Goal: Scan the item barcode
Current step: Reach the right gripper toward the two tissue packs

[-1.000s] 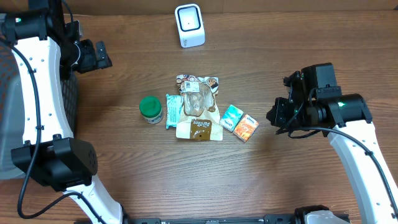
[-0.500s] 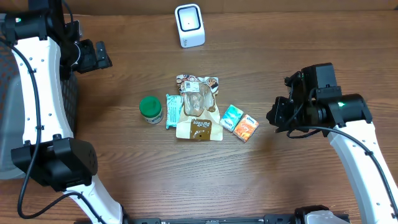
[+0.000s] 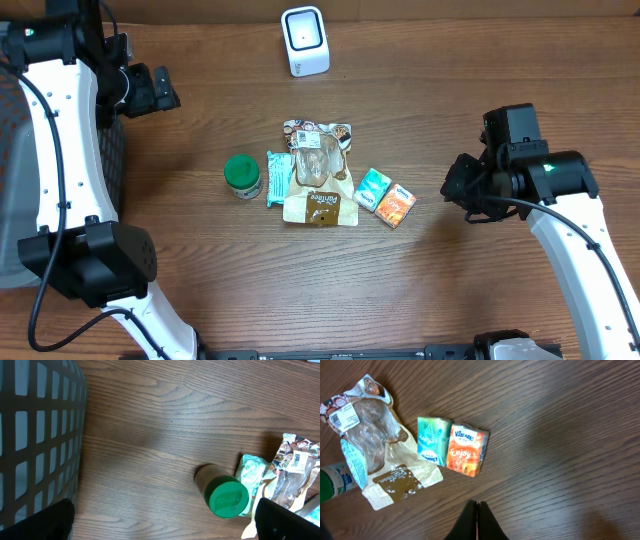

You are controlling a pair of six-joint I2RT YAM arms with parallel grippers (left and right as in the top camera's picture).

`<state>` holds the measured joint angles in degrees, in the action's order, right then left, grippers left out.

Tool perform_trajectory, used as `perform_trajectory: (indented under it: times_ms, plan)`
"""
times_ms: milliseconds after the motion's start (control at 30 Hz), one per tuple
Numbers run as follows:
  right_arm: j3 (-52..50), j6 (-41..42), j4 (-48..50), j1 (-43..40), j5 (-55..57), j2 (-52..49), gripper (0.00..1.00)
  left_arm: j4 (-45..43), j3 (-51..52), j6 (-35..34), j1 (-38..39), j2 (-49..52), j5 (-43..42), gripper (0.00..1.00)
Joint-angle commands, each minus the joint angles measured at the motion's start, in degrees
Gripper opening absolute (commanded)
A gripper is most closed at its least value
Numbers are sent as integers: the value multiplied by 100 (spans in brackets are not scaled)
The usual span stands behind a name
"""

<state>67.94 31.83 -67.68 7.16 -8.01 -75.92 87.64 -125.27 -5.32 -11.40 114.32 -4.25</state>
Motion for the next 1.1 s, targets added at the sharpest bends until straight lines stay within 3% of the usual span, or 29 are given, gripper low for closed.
perform_trajectory:
  times_ms: [0,300,567,633,700,833,1067]
  plan:
    - [111,-17,26,-15,155,87,4,-4,-13,151,-33,-151,37,100]
    - [103,-1250,83,-9,-151,-24,4,-7,-13,151,-20,-151,37,100]
    - [72,-1458,269,-9,-256,-87,8,-7,-13,151,-17,-151,37,99]
    - [63,-1456,295,-9,-260,-116,13,-4,-13,151,-20,-151,37,100]
    - [63,-1460,315,-9,-258,-168,27,-7,-13,151,-20,-151,37,100]
    - [63,-1565,398,-9,-280,-376,44,-7,-13,151,-17,-151,37,100]
    - [63,-1488,579,-9,-485,-1043,57,-7,-13,151,-20,-151,37,99]
